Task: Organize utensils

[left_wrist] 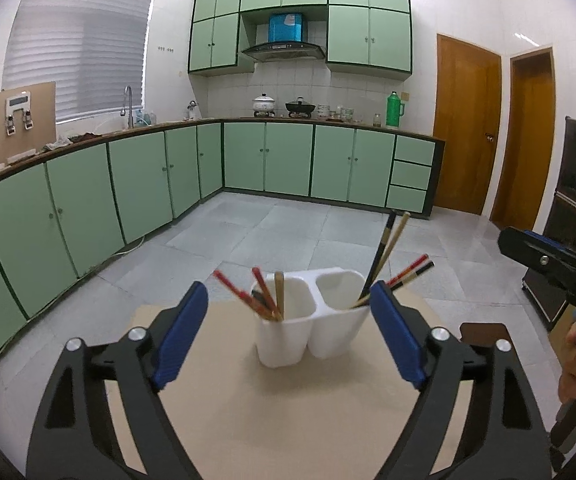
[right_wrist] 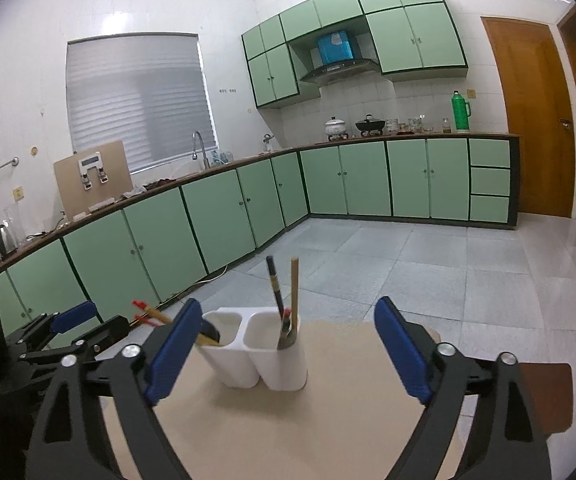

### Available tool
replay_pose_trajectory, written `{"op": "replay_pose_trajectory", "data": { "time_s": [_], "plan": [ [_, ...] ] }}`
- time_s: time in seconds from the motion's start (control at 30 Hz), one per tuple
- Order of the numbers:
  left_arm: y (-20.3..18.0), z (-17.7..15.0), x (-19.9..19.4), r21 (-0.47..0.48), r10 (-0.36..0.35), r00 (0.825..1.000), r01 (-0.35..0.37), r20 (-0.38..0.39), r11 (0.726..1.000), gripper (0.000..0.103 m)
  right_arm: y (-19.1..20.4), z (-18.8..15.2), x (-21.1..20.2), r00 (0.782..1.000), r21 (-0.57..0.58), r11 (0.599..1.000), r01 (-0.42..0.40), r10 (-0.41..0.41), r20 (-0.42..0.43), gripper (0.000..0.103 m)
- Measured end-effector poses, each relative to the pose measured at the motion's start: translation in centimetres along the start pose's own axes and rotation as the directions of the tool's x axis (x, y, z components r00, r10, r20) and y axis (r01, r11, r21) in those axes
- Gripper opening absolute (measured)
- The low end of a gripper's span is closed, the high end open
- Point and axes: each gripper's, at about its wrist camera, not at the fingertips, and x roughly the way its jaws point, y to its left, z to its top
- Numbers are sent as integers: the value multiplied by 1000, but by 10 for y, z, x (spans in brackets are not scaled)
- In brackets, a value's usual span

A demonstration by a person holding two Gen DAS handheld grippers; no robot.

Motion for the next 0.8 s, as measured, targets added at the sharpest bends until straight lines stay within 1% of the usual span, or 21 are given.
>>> {"op": "replay_pose_trajectory", "data": {
  "time_s": [0.03, 0.27, 0.57, 0.8],
  "plan": [
    [0, -2, -5, -2, 1, 1000, -1, 2, 1000, 86, 3, -3, -7, 1000, -8, 1000, 0, 0, 5, 97],
    [-4, -10, -47, -23, -6, 1000, 6, 21, 1000, 93, 16, -18, -41, 1000, -26, 999, -22, 22, -4, 97],
    [-7, -15, -96, -37, -7, 999, 8, 41, 999, 94, 29, -25, -76, 999, -39, 998, -41, 40, -32, 97],
    [-11, -22, -123, -33, -6, 999, 7, 35, 999, 94, 44, -28, -99, 997, -89, 994, -60, 56, -44, 97]
  ]
}}
